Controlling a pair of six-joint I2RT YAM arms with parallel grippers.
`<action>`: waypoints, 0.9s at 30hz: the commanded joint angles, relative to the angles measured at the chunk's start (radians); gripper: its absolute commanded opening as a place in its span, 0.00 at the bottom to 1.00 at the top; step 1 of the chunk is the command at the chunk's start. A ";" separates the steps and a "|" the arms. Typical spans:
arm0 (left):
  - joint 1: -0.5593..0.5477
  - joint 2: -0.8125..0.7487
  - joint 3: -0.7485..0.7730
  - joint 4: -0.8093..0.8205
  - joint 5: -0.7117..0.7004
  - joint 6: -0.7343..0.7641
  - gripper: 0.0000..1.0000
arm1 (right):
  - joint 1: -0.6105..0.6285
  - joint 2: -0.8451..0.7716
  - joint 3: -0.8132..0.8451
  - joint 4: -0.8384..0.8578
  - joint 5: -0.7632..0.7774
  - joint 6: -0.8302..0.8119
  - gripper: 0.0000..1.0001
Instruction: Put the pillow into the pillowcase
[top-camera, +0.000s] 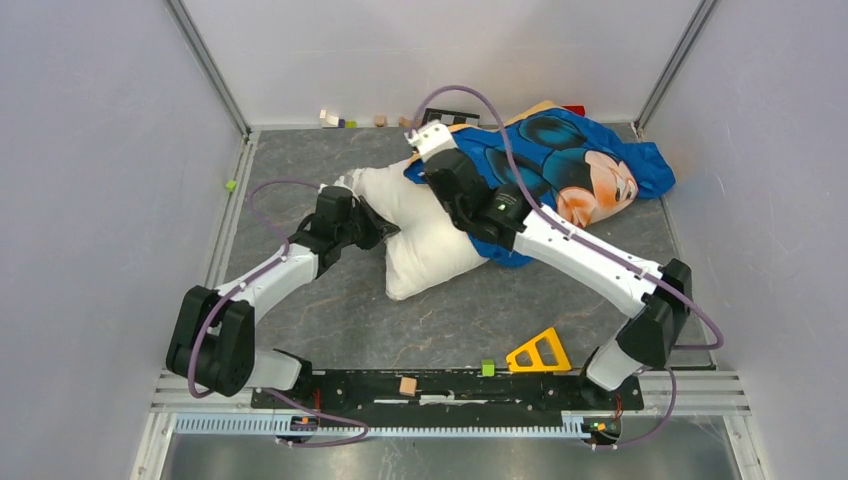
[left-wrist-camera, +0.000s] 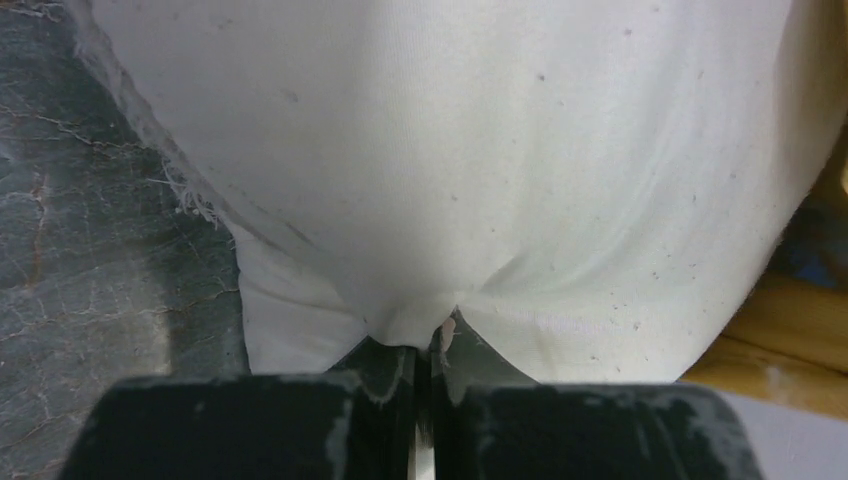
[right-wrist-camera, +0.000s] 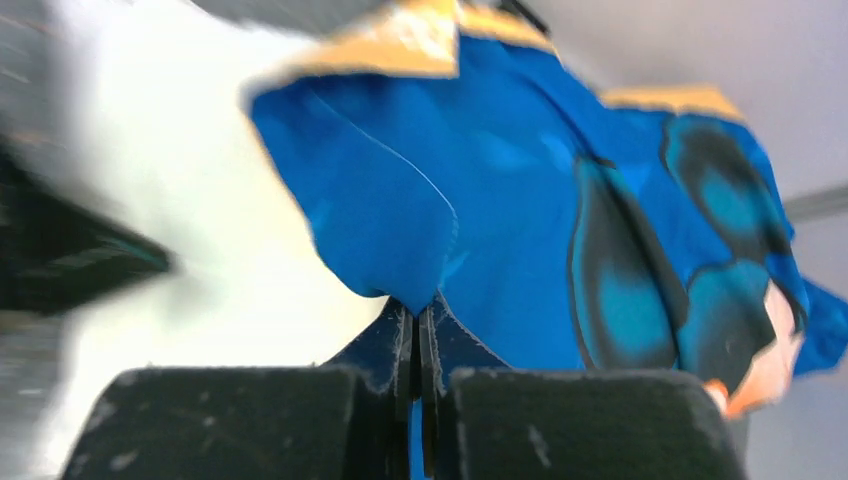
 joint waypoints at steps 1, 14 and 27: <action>-0.069 0.030 0.059 0.028 0.004 -0.001 0.03 | 0.181 0.089 0.280 -0.044 -0.041 0.027 0.00; -0.105 -0.073 0.019 -0.140 -0.195 -0.122 0.02 | 0.127 0.189 0.332 -0.015 -0.195 0.080 0.03; -0.087 -0.057 0.031 -0.174 -0.218 -0.121 0.02 | 0.092 -0.215 -0.074 -0.085 -0.061 0.084 0.83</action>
